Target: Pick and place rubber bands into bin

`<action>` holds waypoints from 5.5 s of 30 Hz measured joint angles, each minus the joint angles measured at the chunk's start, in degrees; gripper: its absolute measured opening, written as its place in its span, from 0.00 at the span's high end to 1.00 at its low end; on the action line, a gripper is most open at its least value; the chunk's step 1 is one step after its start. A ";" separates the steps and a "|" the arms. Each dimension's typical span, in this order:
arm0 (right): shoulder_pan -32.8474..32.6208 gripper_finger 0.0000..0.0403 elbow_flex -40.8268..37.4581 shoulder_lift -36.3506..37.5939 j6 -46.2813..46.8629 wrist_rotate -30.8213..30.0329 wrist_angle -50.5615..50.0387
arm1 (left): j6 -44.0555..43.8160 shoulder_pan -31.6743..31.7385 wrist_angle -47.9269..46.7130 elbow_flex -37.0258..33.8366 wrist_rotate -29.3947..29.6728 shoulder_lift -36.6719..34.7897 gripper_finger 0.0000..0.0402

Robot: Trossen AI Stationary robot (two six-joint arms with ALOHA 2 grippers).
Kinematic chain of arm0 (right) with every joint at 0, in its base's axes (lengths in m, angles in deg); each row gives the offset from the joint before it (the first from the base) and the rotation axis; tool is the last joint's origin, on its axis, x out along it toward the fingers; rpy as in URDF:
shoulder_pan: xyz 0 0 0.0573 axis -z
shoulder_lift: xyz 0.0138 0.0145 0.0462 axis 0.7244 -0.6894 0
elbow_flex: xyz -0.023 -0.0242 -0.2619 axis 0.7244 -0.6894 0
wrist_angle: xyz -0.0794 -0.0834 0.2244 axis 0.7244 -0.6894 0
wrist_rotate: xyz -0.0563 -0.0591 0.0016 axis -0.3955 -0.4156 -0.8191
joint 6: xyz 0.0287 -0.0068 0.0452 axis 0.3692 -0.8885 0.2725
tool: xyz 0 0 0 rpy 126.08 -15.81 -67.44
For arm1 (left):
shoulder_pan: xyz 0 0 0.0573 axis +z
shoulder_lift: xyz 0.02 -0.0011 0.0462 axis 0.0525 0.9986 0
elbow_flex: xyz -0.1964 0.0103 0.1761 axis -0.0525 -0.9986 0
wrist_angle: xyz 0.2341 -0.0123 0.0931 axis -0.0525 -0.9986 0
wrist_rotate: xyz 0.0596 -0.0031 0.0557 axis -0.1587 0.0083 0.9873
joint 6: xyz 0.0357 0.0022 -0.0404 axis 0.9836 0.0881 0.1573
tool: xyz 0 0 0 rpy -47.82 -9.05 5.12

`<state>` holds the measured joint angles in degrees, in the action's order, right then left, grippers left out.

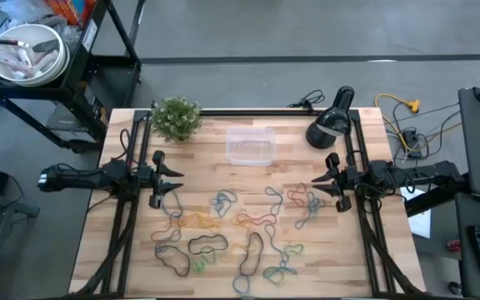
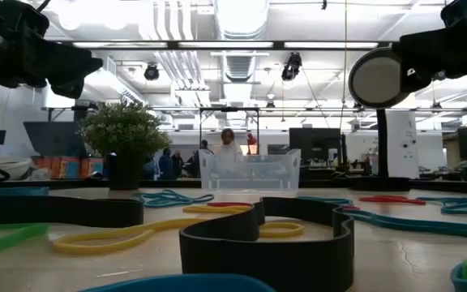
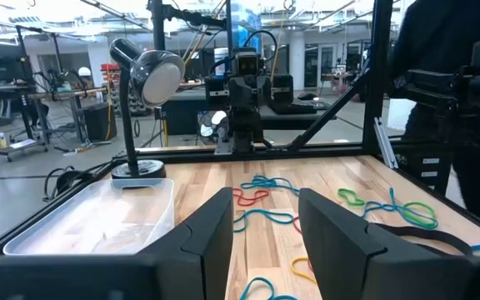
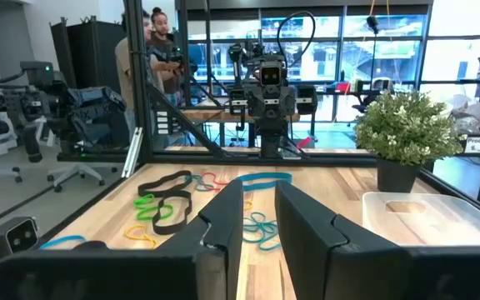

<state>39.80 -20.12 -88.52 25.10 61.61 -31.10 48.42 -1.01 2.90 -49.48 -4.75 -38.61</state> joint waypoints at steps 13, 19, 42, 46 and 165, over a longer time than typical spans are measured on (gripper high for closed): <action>0.00 0.83 0.00 0.00 0.01 -0.01 0.00 | 0.00 0.01 0.15 0.00 0.00 0.00 0.69; 0.00 0.83 0.00 0.00 0.11 0.00 0.00 | 0.00 0.00 0.12 0.00 -0.01 0.00 0.69; 0.00 0.83 0.00 0.00 0.43 -0.09 0.34 | 0.00 0.01 -0.07 0.00 -0.01 0.00 0.69; 0.00 0.83 0.02 0.06 15.09 -0.12 3.91 | 0.00 -0.01 -0.04 0.00 0.01 0.00 0.69; -22.27 0.83 57.38 -49.75 22.28 -16.68 -51.52 | -55.36 -32.14 -47.87 39.22 10.54 73.57 0.69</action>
<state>17.53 37.27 -138.26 47.38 44.93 -82.62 -6.94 -33.15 -44.98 -10.26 5.80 34.96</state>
